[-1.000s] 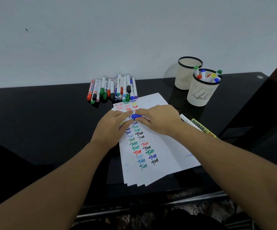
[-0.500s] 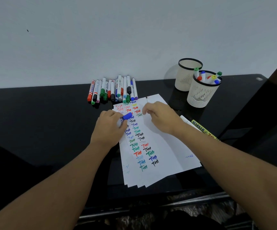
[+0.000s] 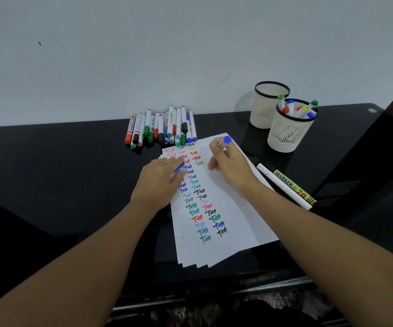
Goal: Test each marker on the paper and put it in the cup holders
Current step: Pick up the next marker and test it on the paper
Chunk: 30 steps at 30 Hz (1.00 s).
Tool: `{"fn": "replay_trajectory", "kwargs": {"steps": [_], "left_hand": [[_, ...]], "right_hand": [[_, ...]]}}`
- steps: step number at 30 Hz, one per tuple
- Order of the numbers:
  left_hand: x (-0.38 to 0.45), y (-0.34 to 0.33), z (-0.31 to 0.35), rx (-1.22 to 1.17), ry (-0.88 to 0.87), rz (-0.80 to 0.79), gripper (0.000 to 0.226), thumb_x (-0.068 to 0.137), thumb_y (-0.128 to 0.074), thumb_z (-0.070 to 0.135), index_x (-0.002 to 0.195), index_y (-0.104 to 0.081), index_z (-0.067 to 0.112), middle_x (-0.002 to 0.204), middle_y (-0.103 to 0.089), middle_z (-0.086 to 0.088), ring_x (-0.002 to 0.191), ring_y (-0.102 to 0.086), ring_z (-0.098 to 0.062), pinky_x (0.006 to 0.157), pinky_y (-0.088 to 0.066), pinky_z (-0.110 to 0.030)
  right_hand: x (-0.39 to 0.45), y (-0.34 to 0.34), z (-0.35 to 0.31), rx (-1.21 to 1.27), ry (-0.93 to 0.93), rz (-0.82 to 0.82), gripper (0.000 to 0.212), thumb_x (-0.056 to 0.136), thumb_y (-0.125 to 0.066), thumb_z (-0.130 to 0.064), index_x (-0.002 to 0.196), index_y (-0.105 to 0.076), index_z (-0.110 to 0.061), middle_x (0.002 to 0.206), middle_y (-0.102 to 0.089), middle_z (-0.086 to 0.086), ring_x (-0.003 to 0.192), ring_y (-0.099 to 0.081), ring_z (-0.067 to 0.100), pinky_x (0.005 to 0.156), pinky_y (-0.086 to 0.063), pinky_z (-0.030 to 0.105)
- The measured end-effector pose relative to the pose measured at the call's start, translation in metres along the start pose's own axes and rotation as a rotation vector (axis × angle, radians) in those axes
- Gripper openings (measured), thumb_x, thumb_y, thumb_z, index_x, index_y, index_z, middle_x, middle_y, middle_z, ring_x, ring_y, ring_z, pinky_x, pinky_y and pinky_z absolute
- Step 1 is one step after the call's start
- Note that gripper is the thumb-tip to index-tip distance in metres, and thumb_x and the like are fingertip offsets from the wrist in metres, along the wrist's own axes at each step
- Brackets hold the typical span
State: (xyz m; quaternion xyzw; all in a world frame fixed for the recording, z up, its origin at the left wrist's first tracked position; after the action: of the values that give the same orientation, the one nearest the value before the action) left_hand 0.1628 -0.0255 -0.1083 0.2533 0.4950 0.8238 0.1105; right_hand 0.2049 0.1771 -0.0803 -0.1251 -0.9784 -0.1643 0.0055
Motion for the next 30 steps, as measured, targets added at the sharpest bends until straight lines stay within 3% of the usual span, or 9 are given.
{"fn": "replay_trajectory", "kwargs": {"steps": [2, 5, 9, 12, 16, 20, 23, 26, 30], "left_hand": [[0.002, -0.003, -0.003, 0.07, 0.055, -0.095, 0.062, 0.098, -0.045, 0.062, 0.154, -0.037, 0.035, 0.157, -0.043, -0.002, 0.147, -0.033, -0.024, 0.122, -0.024, -0.044], [0.004, -0.007, -0.003, 0.117, 0.075, -0.206, 0.07, 0.095, -0.034, 0.074, 0.157, -0.02, 0.046, 0.165, -0.025, -0.001, 0.154, -0.016, -0.023, 0.125, -0.012, -0.046], [0.005, -0.006, -0.003, 0.139, 0.089, -0.226, 0.07, 0.094, -0.032, 0.076, 0.157, -0.018, 0.048, 0.166, -0.023, 0.002, 0.155, -0.012, -0.021, 0.125, -0.009, -0.045], [0.005, -0.006, -0.003, 0.141, 0.093, -0.22, 0.071, 0.093, -0.033, 0.076, 0.157, -0.02, 0.047, 0.166, -0.025, 0.002, 0.154, -0.014, -0.021, 0.125, -0.01, -0.046], [0.004, -0.006, -0.002, 0.132, 0.093, -0.213, 0.071, 0.093, -0.034, 0.075, 0.157, -0.022, 0.045, 0.165, -0.026, 0.001, 0.154, -0.015, -0.022, 0.124, -0.01, -0.045], [0.004, -0.005, -0.002, 0.124, 0.097, -0.208, 0.069, 0.095, -0.035, 0.073, 0.157, -0.024, 0.044, 0.165, -0.027, 0.002, 0.154, -0.015, -0.021, 0.124, -0.011, -0.046], [0.004, -0.005, -0.001, 0.122, 0.101, -0.215, 0.069, 0.095, -0.035, 0.073, 0.157, -0.024, 0.044, 0.165, -0.026, 0.002, 0.154, -0.015, -0.022, 0.124, -0.01, -0.046], [0.004, -0.006, -0.002, 0.126, 0.102, -0.213, 0.07, 0.094, -0.036, 0.073, 0.157, -0.024, 0.044, 0.165, -0.026, 0.002, 0.154, -0.015, -0.021, 0.124, -0.01, -0.045], [0.005, -0.007, -0.004, 0.135, 0.103, -0.218, 0.071, 0.094, -0.035, 0.074, 0.157, -0.023, 0.044, 0.165, -0.026, 0.003, 0.154, -0.015, -0.021, 0.124, -0.011, -0.045]], "right_hand": [[-0.006, -0.004, 0.001, -0.032, -0.008, -0.001, 0.042, 0.104, -0.044, -0.059, 0.114, -0.067, -0.025, 0.085, -0.066, 0.0, 0.08, -0.061, 0.013, 0.084, -0.053, 0.034], [-0.01, -0.005, 0.007, -0.075, 0.059, 0.042, 0.024, 0.106, -0.048, -0.048, 0.11, -0.067, -0.032, 0.097, -0.07, -0.002, 0.087, -0.065, 0.015, 0.089, -0.058, 0.042], [-0.008, -0.001, 0.012, -0.11, 0.039, 0.09, 0.018, 0.104, -0.056, -0.038, 0.091, -0.068, -0.034, 0.095, -0.075, -0.004, 0.093, -0.071, 0.018, 0.092, -0.059, 0.044], [-0.008, 0.001, 0.014, -0.097, 0.05, 0.078, 0.009, 0.1, -0.066, -0.037, 0.1, -0.071, -0.03, 0.093, -0.074, -0.01, 0.09, -0.071, 0.009, 0.084, -0.059, 0.033], [-0.013, 0.0, 0.017, -0.153, -0.015, 0.053, 0.026, 0.099, -0.065, -0.043, 0.099, -0.076, -0.019, 0.089, -0.071, -0.015, 0.079, -0.065, -0.002, 0.066, -0.044, 0.012], [-0.011, -0.003, 0.018, -0.183, -0.077, 0.051, 0.04, 0.1, -0.06, -0.051, 0.095, -0.075, -0.014, 0.093, -0.074, -0.001, 0.085, -0.068, 0.016, 0.074, -0.055, 0.035], [-0.011, -0.005, 0.019, -0.228, -0.071, 0.038, 0.042, 0.1, -0.06, -0.051, 0.107, -0.073, -0.011, 0.098, -0.074, 0.01, 0.091, -0.07, 0.026, 0.088, -0.058, 0.05], [-0.012, -0.005, 0.02, -0.227, 0.026, 0.038, 0.019, 0.099, -0.064, -0.043, 0.111, -0.062, -0.029, 0.092, -0.071, -0.002, 0.088, -0.069, 0.018, 0.086, -0.059, 0.047], [-0.012, -0.005, 0.018, -0.213, 0.031, 0.051, 0.014, 0.098, -0.067, -0.044, 0.105, -0.065, -0.033, 0.092, -0.071, -0.006, 0.087, -0.068, 0.016, 0.086, -0.059, 0.046]]}}
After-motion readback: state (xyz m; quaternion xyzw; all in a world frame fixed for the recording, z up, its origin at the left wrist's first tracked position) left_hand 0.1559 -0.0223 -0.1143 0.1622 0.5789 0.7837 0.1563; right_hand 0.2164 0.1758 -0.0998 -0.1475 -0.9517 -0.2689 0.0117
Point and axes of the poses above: each hand's wrist, its own x-axis towards the middle knuckle, its own y-axis out of the back of the hand, z = x × y, the point moved 2 cm from there along x, towards the middle knuckle
